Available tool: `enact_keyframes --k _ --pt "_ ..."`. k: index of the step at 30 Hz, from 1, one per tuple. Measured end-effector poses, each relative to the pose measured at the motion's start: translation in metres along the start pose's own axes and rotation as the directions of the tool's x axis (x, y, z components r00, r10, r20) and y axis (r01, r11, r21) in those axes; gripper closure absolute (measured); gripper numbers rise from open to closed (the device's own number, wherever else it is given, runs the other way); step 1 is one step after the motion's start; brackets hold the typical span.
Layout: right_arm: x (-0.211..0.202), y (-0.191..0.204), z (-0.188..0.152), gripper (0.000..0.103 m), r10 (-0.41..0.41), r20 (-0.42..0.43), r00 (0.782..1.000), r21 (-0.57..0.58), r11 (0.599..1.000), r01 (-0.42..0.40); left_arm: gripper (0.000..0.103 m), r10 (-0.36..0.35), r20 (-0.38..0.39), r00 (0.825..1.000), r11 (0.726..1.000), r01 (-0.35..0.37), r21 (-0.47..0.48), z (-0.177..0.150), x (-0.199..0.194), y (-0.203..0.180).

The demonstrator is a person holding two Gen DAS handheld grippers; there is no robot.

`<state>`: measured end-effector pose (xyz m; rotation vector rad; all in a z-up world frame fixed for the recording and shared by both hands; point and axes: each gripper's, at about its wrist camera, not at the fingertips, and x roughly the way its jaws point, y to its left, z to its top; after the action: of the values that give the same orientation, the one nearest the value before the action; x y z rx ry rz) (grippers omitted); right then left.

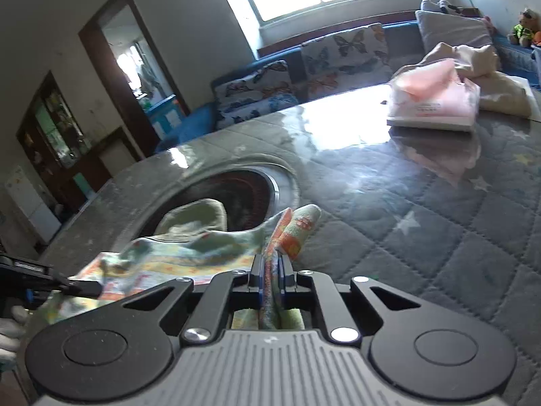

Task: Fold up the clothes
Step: 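Hold the folded shirt edge with the left gripper while the right gripper grasps the other edge, then lift the shirt bundle with both grippers and carry it across the table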

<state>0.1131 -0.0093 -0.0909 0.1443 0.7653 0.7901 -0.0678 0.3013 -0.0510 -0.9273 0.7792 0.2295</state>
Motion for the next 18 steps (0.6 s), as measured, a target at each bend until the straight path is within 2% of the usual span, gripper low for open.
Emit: enact_keyframes --k 3,7,15,18 --pt "0.003 0.0 0.0 0.095 0.012 -0.014 1.0 0.002 1.0 -0.012 0.089 0.0 0.0 1.0 1.0 0.0 0.002 0.0 0.0 0.0" --pt "0.009 -0.007 -0.001 0.082 0.005 -0.037 0.999 0.031 1.0 -0.004 0.088 -0.002 -0.001 1.0 1.0 0.002 0.002 0.001 -0.001 0.002" --pt "0.012 -0.011 -0.005 0.081 0.028 -0.037 0.999 0.053 0.998 -0.026 0.088 0.004 0.002 1.0 1.0 -0.004 0.015 0.001 0.0 -0.001" --pt "0.015 -0.003 -0.006 0.09 0.026 -0.05 0.998 0.033 0.999 -0.024 0.089 0.013 0.007 1.0 0.999 -0.013 0.034 0.001 0.0 -0.003"
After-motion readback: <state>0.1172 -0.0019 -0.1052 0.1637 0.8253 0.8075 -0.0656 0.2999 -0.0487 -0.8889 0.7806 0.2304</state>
